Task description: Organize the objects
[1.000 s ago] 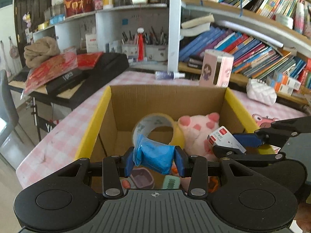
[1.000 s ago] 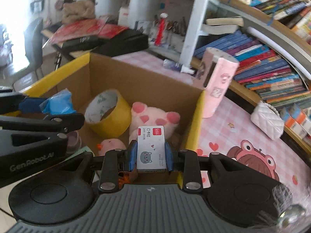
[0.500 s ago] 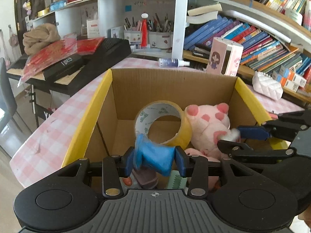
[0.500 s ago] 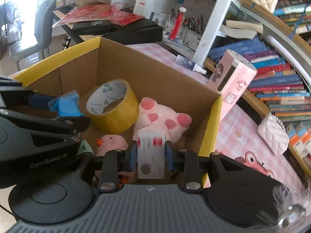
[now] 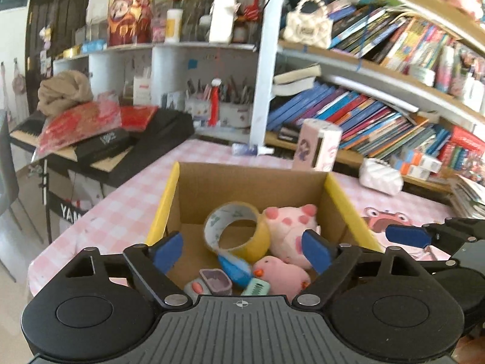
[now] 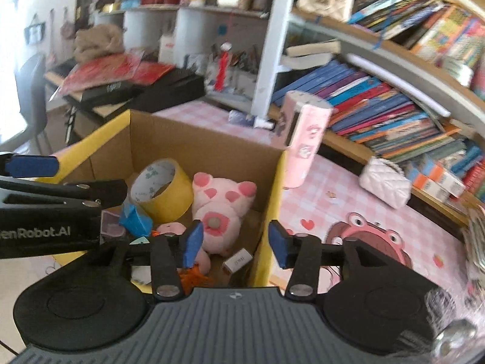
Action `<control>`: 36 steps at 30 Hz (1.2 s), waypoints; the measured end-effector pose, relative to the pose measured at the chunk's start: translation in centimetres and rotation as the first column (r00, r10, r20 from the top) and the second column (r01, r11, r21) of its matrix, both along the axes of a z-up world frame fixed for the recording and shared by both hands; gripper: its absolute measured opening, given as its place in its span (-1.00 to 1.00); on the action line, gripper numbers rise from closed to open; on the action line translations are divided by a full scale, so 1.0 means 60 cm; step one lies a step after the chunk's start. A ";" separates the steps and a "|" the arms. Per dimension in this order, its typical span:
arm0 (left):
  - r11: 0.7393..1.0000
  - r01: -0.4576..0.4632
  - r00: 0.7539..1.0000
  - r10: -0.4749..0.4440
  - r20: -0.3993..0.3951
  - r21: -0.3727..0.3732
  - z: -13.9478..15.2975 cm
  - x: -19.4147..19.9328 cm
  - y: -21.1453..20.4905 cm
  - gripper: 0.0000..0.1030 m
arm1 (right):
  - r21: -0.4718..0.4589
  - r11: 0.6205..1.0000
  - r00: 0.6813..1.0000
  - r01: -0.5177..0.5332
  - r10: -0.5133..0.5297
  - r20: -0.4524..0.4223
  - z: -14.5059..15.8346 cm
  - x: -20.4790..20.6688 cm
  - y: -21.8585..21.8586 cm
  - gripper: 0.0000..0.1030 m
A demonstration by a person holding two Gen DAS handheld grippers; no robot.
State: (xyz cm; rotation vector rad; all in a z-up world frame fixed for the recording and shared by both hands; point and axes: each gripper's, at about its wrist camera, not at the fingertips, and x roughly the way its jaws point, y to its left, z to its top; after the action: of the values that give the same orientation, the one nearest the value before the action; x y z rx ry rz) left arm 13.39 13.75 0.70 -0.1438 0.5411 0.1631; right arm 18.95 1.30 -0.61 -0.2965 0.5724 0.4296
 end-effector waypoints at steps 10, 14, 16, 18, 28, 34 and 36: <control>0.998 0.058 0.998 -0.058 -0.011 -0.011 0.012 -0.113 -0.040 0.94 | 0.090 0.964 0.968 0.250 -0.249 -0.026 0.011 -0.142 -0.050 0.58; 0.997 0.078 0.996 -0.078 -0.035 0.005 0.003 -0.160 -0.062 0.96 | 0.104 0.929 0.935 0.355 -0.349 -0.066 -0.004 -0.209 -0.076 0.66; 0.996 0.090 0.995 -0.089 -0.050 0.019 -0.002 -0.177 -0.076 0.97 | 0.096 0.915 0.920 0.391 -0.386 -0.068 -0.013 -0.238 -0.087 0.70; 0.993 0.111 0.992 -0.108 -0.067 0.033 -0.004 -0.190 -0.091 0.99 | 0.091 0.899 0.903 0.429 -0.424 -0.066 -0.021 -0.266 -0.099 0.75; 0.977 0.198 0.978 -0.190 -0.088 0.083 -0.007 -0.219 -0.159 1.00 | 0.109 0.884 0.890 0.455 -0.449 -0.074 -0.028 -0.337 -0.135 1.00; 0.973 0.218 0.974 -0.211 -0.087 0.081 -0.010 -0.221 -0.196 1.00 | 0.117 0.869 0.877 0.481 -0.474 -0.079 -0.027 -0.349 -0.165 1.00; 0.973 0.218 0.974 -0.211 -0.087 0.072 -0.010 -0.220 -0.206 1.00 | 0.121 0.859 0.868 0.497 -0.490 -0.083 -0.026 -0.349 -0.179 1.00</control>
State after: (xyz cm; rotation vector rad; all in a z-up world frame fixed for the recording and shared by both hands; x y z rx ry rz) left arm 0.19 1.37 0.10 0.0011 0.6240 -0.0206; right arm -2.01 -9.42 -2.20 0.0031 0.6395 -0.0246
